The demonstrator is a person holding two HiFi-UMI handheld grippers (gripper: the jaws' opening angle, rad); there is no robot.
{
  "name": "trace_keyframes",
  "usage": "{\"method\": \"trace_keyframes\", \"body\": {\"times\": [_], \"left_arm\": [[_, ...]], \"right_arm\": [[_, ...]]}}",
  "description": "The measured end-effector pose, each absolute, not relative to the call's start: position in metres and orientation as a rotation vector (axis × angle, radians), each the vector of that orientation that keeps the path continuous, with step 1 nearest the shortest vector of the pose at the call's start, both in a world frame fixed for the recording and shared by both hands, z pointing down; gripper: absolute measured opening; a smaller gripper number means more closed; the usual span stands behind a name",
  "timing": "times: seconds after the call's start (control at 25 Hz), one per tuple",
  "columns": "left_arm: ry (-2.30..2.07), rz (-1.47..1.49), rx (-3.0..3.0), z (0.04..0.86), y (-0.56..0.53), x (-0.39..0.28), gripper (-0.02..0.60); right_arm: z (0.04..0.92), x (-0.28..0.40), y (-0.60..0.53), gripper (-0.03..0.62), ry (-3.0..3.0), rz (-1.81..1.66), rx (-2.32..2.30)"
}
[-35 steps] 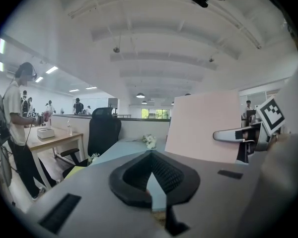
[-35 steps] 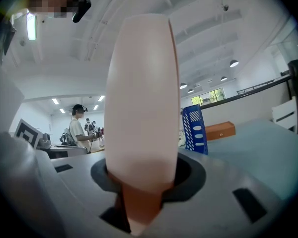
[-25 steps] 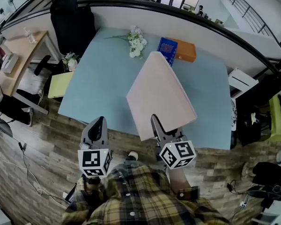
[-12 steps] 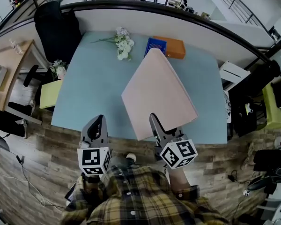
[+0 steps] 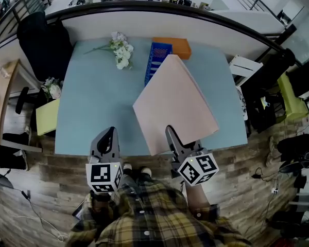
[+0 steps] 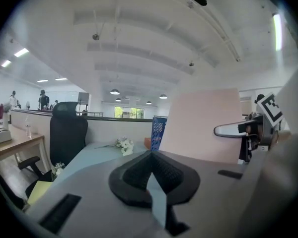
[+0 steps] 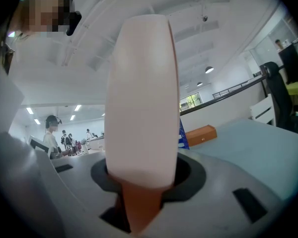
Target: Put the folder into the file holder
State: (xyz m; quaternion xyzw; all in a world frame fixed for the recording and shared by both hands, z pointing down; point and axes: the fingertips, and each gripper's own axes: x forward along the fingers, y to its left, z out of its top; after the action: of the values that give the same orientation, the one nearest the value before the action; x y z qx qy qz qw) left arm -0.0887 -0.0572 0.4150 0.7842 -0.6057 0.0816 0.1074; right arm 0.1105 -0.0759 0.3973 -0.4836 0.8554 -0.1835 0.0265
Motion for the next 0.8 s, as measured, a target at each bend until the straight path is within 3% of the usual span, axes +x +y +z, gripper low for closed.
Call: {"method": "trace_keyframes", "body": {"times": [0.8], "left_arm": [[-1.556, 0.225, 2.475, 0.416, -0.075, -0.082, -0.009]], "right_arm": [[0.375, 0.134, -0.064, 0.166, 2.378, -0.528, -1.743]]}}
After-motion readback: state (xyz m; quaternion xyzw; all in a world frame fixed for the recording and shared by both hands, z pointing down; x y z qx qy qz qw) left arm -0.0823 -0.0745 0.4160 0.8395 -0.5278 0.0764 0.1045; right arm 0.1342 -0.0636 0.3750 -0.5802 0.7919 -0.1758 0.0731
